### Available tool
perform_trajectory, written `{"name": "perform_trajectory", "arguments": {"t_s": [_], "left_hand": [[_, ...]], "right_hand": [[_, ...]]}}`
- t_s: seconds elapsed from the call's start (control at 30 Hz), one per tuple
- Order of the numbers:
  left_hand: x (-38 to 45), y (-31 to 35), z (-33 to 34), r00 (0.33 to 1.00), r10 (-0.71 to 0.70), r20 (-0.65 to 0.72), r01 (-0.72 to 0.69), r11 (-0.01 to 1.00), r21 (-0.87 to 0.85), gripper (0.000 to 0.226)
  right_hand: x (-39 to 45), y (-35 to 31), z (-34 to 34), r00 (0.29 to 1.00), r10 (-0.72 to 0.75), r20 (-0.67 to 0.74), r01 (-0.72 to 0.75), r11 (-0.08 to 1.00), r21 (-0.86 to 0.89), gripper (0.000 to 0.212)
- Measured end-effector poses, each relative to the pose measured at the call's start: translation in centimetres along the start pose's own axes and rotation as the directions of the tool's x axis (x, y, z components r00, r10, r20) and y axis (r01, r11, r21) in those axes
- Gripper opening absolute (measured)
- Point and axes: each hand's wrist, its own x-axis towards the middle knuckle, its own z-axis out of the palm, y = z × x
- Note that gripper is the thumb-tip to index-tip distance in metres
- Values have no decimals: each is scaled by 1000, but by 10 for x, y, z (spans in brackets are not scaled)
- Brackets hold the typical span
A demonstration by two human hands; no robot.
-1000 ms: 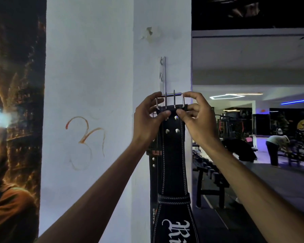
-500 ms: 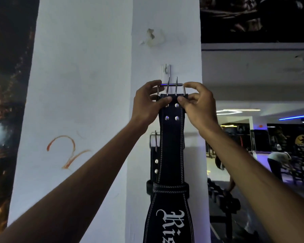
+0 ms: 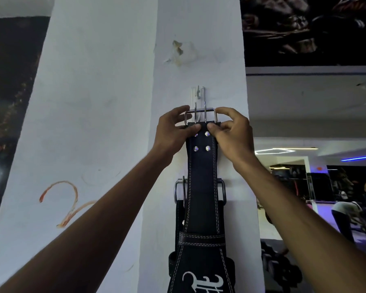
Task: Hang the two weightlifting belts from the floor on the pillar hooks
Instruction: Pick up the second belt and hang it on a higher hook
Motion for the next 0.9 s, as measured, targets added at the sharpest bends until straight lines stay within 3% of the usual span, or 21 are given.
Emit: {"name": "perform_trajectory", "arguments": {"t_s": [0.33, 0.47, 0.67, 0.9], "left_hand": [[-6, -2, -9, 995, -54, 81, 56, 998, -13, 60], [-5, 2, -9, 997, -72, 34, 72, 997, 6, 64], [5, 8, 0, 990, -131, -45, 130, 991, -24, 36], [8, 5, 8, 963, -237, -129, 217, 964, -150, 32]], "right_hand": [[-2, 12, -1, 993, 94, 71, -96, 995, 22, 40], [-5, 3, 2, 995, 94, -22, -93, 996, 13, 47], [4, -4, 4, 988, 112, -110, -127, 982, -140, 63], [9, -8, 8, 985, 151, -84, -167, 961, -222, 42]]}}
